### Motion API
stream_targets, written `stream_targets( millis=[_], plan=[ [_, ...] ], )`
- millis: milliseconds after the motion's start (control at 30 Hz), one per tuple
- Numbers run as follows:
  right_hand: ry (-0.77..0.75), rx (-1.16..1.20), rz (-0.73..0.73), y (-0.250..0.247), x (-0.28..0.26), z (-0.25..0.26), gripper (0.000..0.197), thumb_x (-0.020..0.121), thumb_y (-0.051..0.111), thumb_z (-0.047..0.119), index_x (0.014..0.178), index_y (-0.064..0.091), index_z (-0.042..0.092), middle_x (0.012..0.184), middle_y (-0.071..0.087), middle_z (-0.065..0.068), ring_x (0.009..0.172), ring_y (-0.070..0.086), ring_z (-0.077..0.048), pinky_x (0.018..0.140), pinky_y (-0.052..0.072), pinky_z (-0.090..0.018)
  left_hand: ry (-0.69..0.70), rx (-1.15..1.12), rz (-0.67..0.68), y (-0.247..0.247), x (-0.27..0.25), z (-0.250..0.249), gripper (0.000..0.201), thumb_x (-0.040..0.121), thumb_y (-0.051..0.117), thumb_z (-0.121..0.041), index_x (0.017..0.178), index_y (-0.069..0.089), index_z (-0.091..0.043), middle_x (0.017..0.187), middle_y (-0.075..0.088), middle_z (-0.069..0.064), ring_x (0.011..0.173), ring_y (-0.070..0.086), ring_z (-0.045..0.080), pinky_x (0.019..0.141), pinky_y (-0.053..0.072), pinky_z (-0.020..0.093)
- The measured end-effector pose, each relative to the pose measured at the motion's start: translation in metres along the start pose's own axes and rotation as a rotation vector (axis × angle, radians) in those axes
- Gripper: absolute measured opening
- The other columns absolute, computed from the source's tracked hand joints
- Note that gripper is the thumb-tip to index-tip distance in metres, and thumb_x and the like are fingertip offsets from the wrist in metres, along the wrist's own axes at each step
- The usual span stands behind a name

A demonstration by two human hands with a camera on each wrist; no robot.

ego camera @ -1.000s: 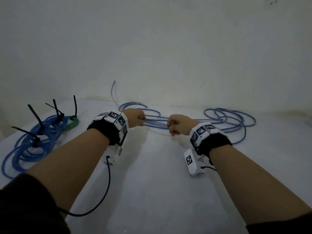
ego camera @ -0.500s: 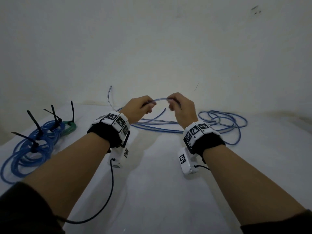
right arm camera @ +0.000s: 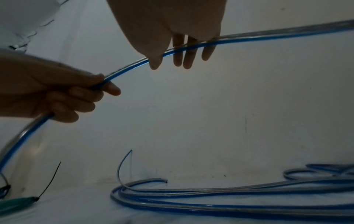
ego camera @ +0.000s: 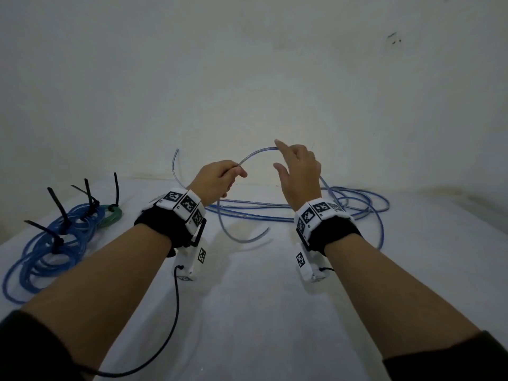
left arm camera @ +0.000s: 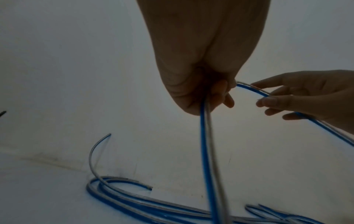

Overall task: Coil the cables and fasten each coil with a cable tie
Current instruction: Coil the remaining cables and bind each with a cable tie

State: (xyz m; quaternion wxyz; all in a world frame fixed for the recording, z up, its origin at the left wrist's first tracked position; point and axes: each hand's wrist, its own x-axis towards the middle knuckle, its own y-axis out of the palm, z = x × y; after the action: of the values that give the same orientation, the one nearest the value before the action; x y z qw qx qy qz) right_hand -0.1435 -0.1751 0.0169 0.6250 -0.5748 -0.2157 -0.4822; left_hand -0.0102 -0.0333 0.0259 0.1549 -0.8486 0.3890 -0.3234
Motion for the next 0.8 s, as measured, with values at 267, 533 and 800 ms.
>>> stream_targets(
  millis=[267,533,800],
  plan=[
    [-0.117,0.028,-0.05,0.001,0.003,0.006,0.021,0.088,0.054,0.015,0.105,0.065,0.01,0.09,0.06,-0.013,0.078,0.056,-0.031,0.069,0.043,-0.038,0.068,0.097,-0.02,-0.001,-0.001,-0.014,0.02,0.093,0.052,-0.028,0.092,0.069,-0.019,0.056,0.052,-0.008,0.044,0.044,-0.003,0.051,0.035,0.013],
    [0.308,0.405,-0.153,0.002,0.012,-0.002,0.019,0.095,0.044,0.008,0.085,0.059,0.001,0.068,0.053,-0.005,0.065,0.049,-0.023,0.064,0.043,-0.037,-0.081,-0.163,0.316,0.0,-0.014,-0.01,0.018,0.097,0.044,-0.017,0.088,0.059,-0.016,0.083,0.064,-0.001,0.076,0.059,0.004,0.08,0.047,0.023],
    [0.501,0.427,-0.043,-0.006,0.022,-0.008,0.027,0.096,0.04,0.005,0.098,0.066,0.0,0.088,0.057,-0.012,0.082,0.049,-0.021,0.062,0.032,-0.018,-0.128,-0.197,0.408,-0.006,-0.026,-0.003,0.019,0.099,0.041,-0.018,0.09,0.058,-0.018,0.097,0.07,-0.001,0.096,0.063,0.005,0.097,0.042,0.033]
  ],
)
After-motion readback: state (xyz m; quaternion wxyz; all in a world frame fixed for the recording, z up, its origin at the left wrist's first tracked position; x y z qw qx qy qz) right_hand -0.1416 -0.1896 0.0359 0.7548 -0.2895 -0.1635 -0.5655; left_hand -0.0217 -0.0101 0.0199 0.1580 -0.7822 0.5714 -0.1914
